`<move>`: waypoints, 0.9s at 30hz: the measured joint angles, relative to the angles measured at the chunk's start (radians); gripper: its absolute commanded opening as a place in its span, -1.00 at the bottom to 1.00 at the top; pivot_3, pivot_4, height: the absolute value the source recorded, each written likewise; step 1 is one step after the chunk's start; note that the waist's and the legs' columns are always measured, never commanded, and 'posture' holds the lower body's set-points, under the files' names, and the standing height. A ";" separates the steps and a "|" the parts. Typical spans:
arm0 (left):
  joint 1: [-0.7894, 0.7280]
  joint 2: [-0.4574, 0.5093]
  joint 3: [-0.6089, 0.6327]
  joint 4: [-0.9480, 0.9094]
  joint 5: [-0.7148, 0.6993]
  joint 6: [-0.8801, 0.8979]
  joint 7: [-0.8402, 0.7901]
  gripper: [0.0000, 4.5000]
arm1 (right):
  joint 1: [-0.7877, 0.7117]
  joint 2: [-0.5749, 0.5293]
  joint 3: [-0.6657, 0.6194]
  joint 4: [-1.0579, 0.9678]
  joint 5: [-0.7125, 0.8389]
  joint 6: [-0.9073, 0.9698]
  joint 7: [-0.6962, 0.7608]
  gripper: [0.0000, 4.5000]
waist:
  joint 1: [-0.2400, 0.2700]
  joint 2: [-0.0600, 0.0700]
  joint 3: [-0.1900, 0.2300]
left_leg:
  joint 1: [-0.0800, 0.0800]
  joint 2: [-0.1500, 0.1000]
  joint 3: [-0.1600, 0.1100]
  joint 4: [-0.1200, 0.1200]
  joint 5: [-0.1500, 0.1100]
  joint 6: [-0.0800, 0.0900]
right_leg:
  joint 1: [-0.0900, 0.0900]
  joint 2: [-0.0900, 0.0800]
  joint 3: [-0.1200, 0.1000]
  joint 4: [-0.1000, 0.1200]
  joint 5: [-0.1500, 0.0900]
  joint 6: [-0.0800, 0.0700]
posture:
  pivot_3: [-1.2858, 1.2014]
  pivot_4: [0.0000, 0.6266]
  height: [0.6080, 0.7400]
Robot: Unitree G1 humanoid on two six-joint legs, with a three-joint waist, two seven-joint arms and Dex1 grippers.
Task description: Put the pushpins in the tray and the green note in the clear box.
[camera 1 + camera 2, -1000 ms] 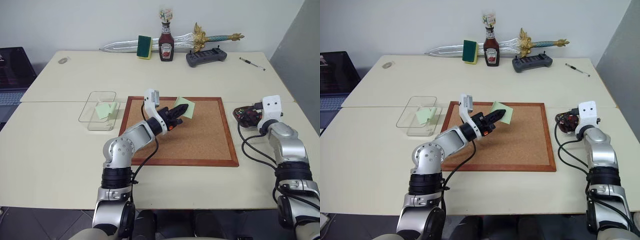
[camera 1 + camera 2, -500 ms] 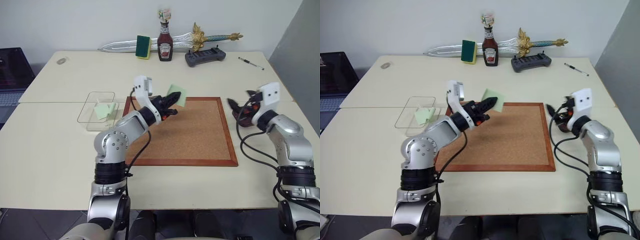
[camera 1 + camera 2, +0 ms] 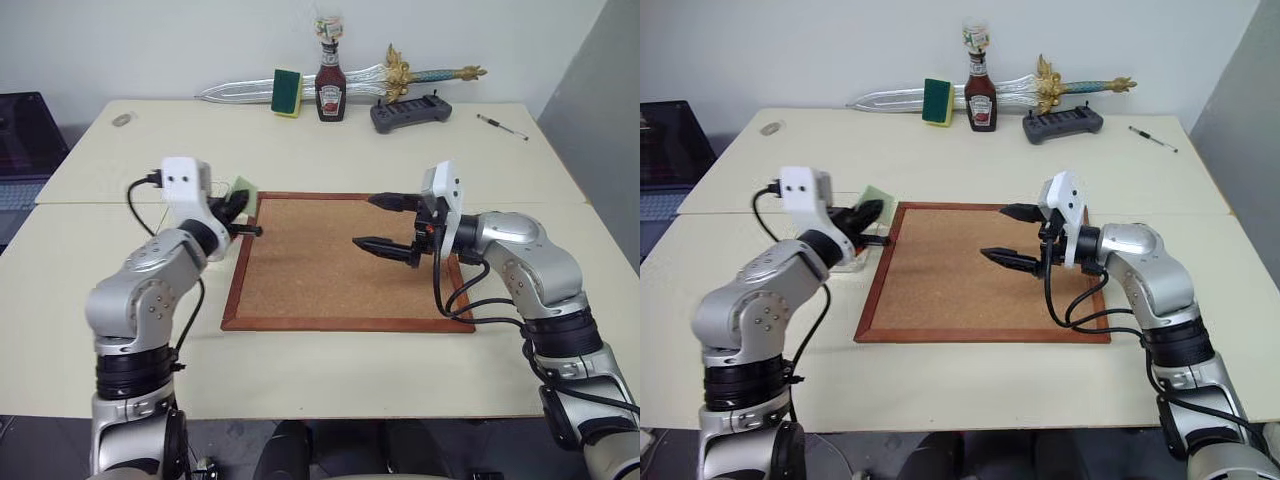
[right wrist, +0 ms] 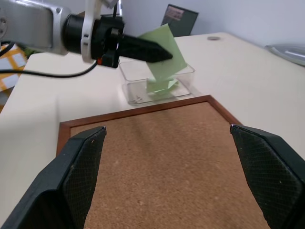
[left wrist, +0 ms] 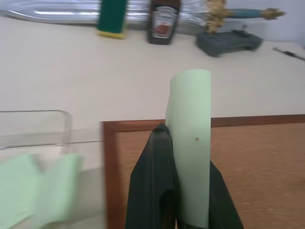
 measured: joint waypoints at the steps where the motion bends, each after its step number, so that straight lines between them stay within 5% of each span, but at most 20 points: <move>1: 0.004 0.018 0.008 0.011 0.020 -0.009 -0.002 -1.00 | -0.002 0.005 0.010 0.008 -0.006 0.000 0.004 0.97 | 0.002 0.000 0.000 | 0.000 0.000 0.000 0.000 0.000 0.000 | 0.000 0.000 0.000 0.000 0.000 0.000 | 0.03 -0.52 1.00; 10: -0.012 0.079 0.019 0.253 0.157 -0.142 -0.060 -1.00 | -0.044 0.060 0.101 0.022 -0.064 -0.012 0.019 0.97 | 0.008 0.000 0.000 | -0.007 0.000 0.000 0.000 0.002 -0.003 | -0.009 0.000 0.000 0.002 0.000 0.000 | 0.03 -0.52 1.00; 27: -0.064 0.083 -0.006 0.346 0.277 -0.244 -0.091 0.38 | -0.043 0.045 0.103 0.018 -0.070 0.000 0.017 1.00 | 0.005 0.000 0.000 | -0.013 0.000 -0.001 0.001 0.002 -0.004 | -0.014 0.000 -0.001 0.003 0.001 -0.001 | 0.03 -0.52 1.00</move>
